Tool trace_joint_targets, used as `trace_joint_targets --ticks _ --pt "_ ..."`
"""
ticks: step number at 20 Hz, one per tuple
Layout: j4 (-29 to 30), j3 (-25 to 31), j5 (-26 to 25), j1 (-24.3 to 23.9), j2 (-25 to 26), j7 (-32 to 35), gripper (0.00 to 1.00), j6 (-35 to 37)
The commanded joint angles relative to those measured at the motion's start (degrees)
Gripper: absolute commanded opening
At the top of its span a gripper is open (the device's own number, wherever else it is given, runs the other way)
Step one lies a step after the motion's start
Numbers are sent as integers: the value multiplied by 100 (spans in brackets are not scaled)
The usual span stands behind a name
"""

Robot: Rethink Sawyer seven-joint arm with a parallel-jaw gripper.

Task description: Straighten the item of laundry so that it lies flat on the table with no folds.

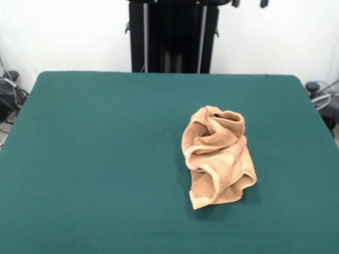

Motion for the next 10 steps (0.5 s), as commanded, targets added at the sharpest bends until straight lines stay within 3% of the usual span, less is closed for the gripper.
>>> trace_joint_targets --ticks 1,10 --pt "-102 3 -45 48 389 1052 100 765" --pt "-42 -111 -64 183 588 1273 100 767"
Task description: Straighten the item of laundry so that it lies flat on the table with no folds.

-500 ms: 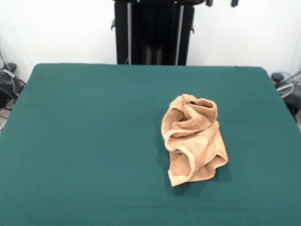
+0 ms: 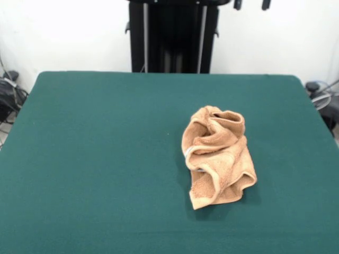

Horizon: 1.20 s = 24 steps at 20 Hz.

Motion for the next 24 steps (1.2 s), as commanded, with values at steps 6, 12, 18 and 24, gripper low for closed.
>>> trace_joint_targets --ticks 6,12,18,24 --pt "45 -246 -91 227 469 1497 100 754" --pt "185 -116 -27 14 601 1166 100 433" --pt "112 -94 -144 -12 868 1089 100 174" --pt "132 -110 -126 -69 1021 1068 100 43"
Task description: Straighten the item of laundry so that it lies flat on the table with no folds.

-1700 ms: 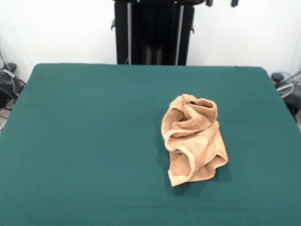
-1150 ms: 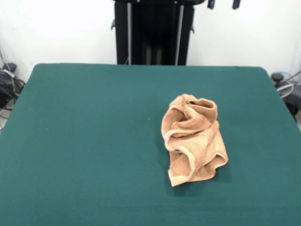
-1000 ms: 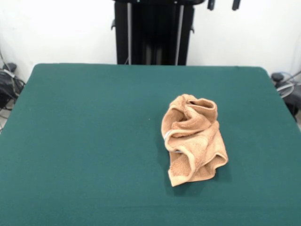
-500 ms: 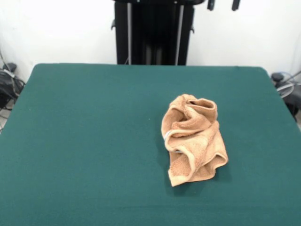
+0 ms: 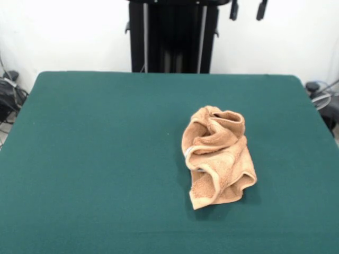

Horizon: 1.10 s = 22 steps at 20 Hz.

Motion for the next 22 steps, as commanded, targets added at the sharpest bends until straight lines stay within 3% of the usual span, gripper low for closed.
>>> trace_joint_targets --ticks 1,10,22 --pt "144 -68 -101 -104 576 1058 100 -57" --pt "-95 130 173 -80 917 1206 100 -78" --pt "-1376 214 349 674 1569 1610 100 400"
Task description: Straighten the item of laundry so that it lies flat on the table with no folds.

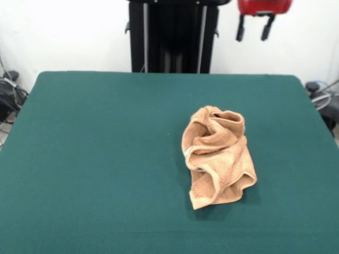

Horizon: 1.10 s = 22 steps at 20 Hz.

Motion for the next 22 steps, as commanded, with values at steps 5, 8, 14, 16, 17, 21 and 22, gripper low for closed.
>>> trace_joint_targets --ticks 5,8,14,16,17,21,22 --pt "-1397 176 358 388 1049 1538 100 469" --pt "-1738 102 348 467 1273 1535 100 592" --pt "-1656 -43 471 478 1154 1614 100 785" --pt "-1438 -126 520 302 977 1517 100 809" --pt "-1371 -138 549 228 924 1469 100 841" --pt "-1030 -180 541 -100 781 1219 100 579" --pt "-966 -172 524 -189 769 1161 100 498"
